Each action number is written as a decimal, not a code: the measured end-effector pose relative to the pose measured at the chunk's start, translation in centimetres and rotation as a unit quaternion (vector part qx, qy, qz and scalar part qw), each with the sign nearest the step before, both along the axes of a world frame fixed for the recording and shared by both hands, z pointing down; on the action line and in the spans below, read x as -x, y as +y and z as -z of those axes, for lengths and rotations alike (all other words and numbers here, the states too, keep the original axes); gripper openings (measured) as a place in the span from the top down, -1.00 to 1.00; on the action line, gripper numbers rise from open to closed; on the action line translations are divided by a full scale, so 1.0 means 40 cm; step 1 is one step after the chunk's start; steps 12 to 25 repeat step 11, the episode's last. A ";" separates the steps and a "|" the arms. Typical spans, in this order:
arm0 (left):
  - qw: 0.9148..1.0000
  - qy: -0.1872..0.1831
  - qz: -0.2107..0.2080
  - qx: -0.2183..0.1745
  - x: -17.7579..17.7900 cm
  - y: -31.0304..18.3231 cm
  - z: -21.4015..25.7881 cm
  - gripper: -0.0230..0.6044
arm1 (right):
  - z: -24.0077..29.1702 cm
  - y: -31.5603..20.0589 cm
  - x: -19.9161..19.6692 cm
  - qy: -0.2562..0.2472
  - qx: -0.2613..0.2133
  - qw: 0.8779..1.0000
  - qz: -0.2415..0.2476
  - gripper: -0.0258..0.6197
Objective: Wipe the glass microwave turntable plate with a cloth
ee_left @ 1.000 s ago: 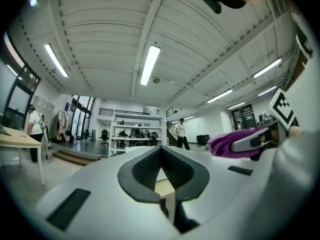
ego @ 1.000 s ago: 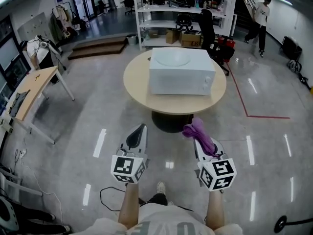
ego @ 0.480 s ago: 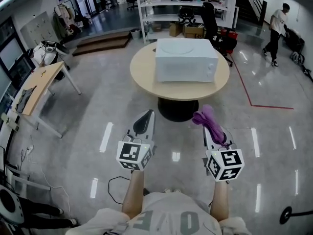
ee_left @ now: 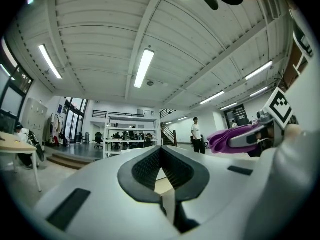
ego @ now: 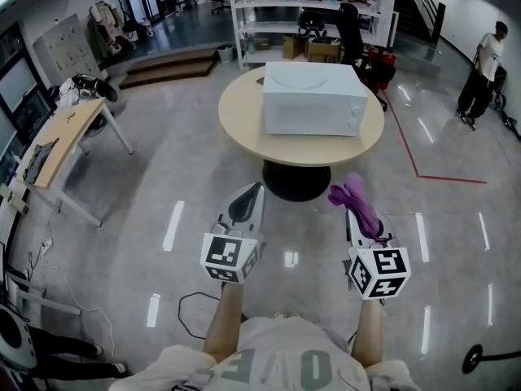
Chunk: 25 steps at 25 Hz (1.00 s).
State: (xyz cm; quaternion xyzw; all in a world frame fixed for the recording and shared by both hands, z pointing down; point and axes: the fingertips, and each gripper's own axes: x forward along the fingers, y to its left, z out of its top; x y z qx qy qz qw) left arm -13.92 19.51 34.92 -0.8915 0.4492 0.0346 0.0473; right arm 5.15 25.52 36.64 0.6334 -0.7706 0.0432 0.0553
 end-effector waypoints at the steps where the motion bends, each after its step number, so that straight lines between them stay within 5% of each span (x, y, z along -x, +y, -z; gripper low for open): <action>1: 1.000 0.001 0.001 0.000 0.001 -0.002 0.004 0.92 | 0.000 -0.003 0.003 0.002 0.001 1.000 0.001 0.77; 25: 1.000 0.005 0.004 0.003 0.001 -0.043 0.000 0.92 | -0.021 -0.036 0.013 0.015 0.012 1.000 0.008 0.77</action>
